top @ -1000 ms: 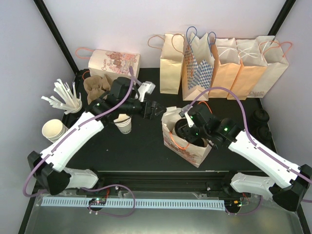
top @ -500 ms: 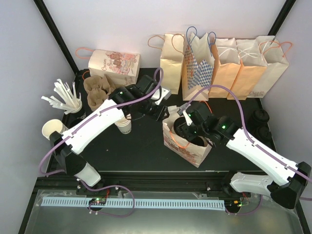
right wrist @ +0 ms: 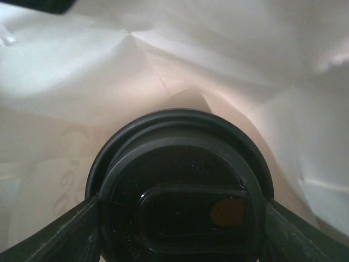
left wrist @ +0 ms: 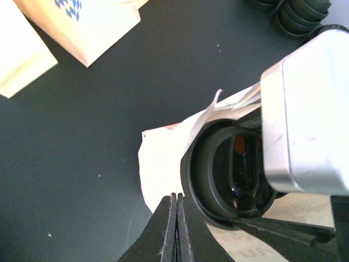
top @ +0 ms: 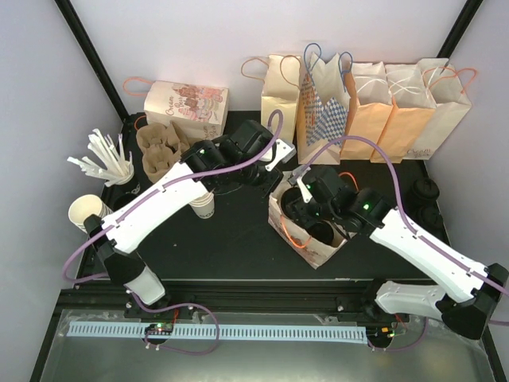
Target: Pack the takeout coffee
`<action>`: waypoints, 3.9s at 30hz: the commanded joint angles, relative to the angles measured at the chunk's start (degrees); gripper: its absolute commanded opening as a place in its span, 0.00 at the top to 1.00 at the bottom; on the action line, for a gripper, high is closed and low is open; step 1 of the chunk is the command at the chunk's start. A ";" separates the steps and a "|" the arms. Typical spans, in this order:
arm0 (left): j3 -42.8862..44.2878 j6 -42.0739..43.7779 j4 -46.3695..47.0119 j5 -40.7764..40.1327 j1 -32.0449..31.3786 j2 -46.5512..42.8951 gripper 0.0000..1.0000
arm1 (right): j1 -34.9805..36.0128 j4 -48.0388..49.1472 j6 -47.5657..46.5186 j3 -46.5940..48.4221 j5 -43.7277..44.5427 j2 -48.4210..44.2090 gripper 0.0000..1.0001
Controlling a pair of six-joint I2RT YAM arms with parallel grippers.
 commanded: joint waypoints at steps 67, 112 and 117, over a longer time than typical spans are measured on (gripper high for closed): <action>-36.82 11.09 29.51 -9.93 -10.08 -29.45 0.99 | 19.64 40.02 15.71 -21.92 37.44 -4.79 0.61; -61.20 -14.64 45.36 -22.22 -9.90 -46.71 0.98 | 23.24 57.77 5.72 -30.97 31.78 4.97 0.64; -63.38 -14.07 45.37 -19.25 -9.88 -48.62 0.98 | 23.69 57.04 0.84 -30.12 32.21 6.09 0.62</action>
